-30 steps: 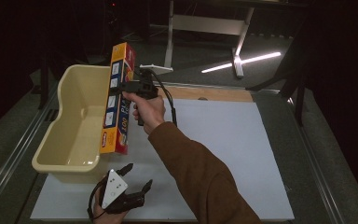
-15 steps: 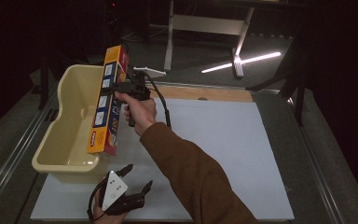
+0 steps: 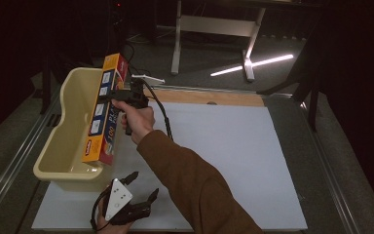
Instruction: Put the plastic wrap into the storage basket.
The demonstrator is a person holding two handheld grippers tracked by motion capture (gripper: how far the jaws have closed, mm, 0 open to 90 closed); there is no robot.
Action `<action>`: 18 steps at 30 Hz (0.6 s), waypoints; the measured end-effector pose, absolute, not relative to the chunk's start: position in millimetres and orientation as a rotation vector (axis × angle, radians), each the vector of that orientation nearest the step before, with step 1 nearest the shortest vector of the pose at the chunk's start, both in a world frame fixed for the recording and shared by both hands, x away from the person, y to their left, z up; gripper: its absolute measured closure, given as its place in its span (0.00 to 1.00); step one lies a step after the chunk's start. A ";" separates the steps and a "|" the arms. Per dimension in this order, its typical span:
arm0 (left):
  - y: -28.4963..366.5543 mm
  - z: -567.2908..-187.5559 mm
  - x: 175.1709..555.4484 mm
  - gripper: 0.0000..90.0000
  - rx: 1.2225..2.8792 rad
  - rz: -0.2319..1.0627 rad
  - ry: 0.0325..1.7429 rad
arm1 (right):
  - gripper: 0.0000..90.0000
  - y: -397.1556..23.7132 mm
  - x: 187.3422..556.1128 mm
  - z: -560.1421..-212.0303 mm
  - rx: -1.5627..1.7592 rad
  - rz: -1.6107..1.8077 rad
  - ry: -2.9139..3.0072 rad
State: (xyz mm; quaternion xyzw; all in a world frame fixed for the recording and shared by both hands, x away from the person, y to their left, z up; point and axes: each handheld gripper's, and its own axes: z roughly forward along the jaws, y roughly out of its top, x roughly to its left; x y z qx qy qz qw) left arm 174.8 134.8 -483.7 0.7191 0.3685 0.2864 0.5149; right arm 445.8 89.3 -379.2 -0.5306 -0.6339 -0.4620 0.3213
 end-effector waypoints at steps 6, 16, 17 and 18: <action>135.5 -484.0 174.5 0.23 1.724 0.686 0.890 | 0.46 98.0 445.0 -382.5 -1.388 -1.199 -1.658; 136.9 -484.0 173.8 0.23 1.721 0.684 0.894 | 0.46 106.2 447.7 -388.1 -1.400 -1.177 -1.658; 136.9 -484.0 173.8 0.23 1.721 0.684 0.894 | 0.45 107.1 447.7 -388.1 -1.401 -1.177 -1.666; 137.4 -484.1 173.9 0.23 1.719 0.683 0.896 | 0.45 107.1 447.7 -388.1 -1.401 -1.177 -1.666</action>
